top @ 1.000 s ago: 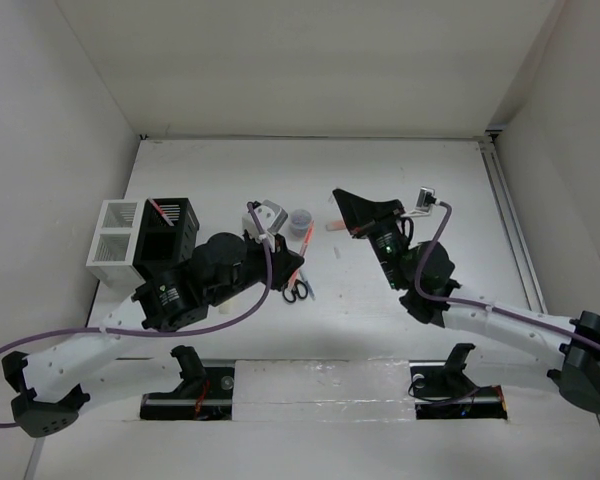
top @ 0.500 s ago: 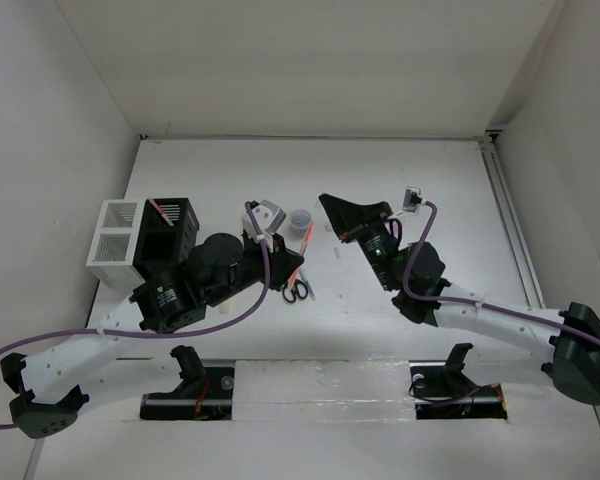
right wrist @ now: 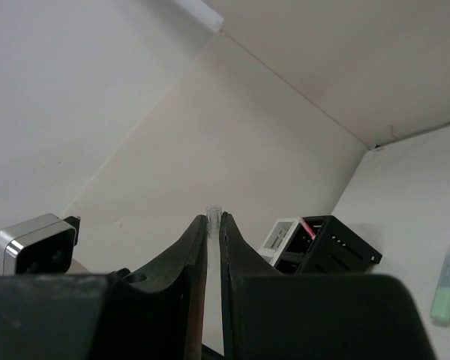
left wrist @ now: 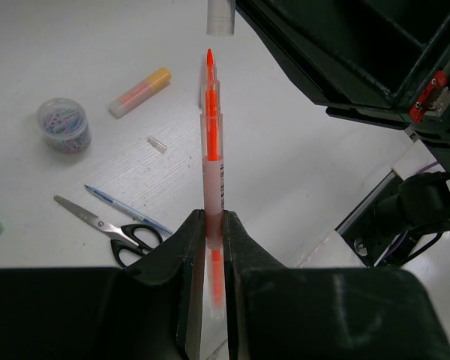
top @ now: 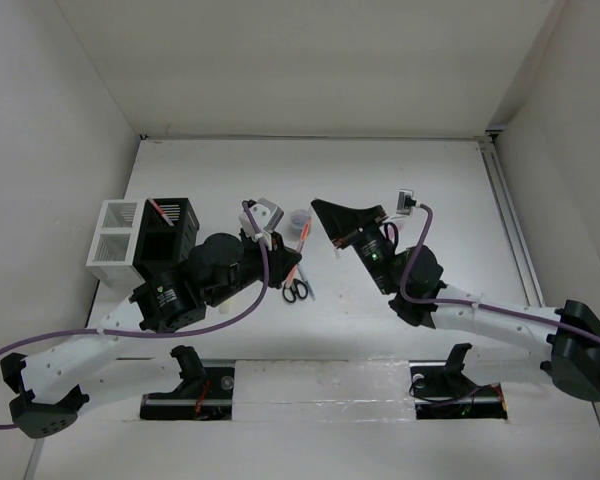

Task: Sort the stationery into containers
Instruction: Close the pen cap on the pen.

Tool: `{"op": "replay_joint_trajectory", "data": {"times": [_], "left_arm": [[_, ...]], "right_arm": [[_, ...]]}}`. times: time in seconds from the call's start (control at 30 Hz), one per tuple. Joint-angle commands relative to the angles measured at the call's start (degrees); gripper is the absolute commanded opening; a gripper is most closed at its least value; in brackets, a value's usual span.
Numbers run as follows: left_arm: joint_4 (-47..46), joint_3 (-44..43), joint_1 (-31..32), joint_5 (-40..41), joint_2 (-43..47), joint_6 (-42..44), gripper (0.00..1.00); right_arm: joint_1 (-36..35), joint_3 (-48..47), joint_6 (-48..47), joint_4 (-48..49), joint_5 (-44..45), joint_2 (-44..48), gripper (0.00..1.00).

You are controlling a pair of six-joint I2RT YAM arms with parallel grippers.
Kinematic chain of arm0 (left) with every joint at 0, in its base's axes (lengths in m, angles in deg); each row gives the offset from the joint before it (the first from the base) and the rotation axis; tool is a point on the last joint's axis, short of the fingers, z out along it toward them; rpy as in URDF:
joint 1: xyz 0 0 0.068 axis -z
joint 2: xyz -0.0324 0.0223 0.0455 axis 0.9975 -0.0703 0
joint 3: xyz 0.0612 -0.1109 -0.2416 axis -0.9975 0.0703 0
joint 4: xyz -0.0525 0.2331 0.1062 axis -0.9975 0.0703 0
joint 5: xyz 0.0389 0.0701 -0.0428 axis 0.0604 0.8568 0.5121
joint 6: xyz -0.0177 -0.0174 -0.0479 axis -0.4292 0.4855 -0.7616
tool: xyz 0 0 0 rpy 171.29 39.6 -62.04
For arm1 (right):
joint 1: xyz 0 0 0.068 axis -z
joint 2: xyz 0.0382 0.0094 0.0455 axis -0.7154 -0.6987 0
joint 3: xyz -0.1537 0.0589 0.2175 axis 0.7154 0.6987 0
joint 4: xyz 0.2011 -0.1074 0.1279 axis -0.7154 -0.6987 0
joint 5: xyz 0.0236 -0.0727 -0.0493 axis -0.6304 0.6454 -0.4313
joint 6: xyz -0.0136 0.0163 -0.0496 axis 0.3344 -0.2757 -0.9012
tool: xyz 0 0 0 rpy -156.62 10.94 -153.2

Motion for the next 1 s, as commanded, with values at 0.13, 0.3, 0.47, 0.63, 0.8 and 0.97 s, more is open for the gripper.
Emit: {"op": "replay_joint_trajectory", "data": {"times": [0.13, 0.3, 0.47, 0.63, 0.8, 0.97], "left_arm": [[-1.0, -1.5, -0.2, 0.7, 0.4, -0.4, 0.0], [-1.0, -1.5, -0.2, 0.7, 0.4, -0.4, 0.0], [-1.0, -1.5, -0.2, 0.2, 0.4, -0.4, 0.0], [-1.0, -1.5, -0.2, 0.2, 0.4, -0.4, 0.0], [-1.0, -1.5, -0.2, 0.7, 0.4, -0.4, 0.0], [-1.0, -1.5, -0.2, 0.7, 0.4, -0.4, 0.0]], "right_arm": [[-1.2, -0.8, -1.2, 4.2, -0.8, 0.2, 0.0], [-1.2, -0.3, -4.2, 4.9, 1.6, -0.3, 0.0], [-1.2, -0.8, -6.3, 4.4, 2.7, -0.3, 0.0], [-1.2, -0.8, -6.3, 4.4, 2.7, -0.8, 0.0], [-1.2, -0.3, -5.1, 5.0, 2.2, -1.3, 0.0], [-1.2, -0.3, -4.1, 5.0, 1.5, -1.9, 0.0]]}}
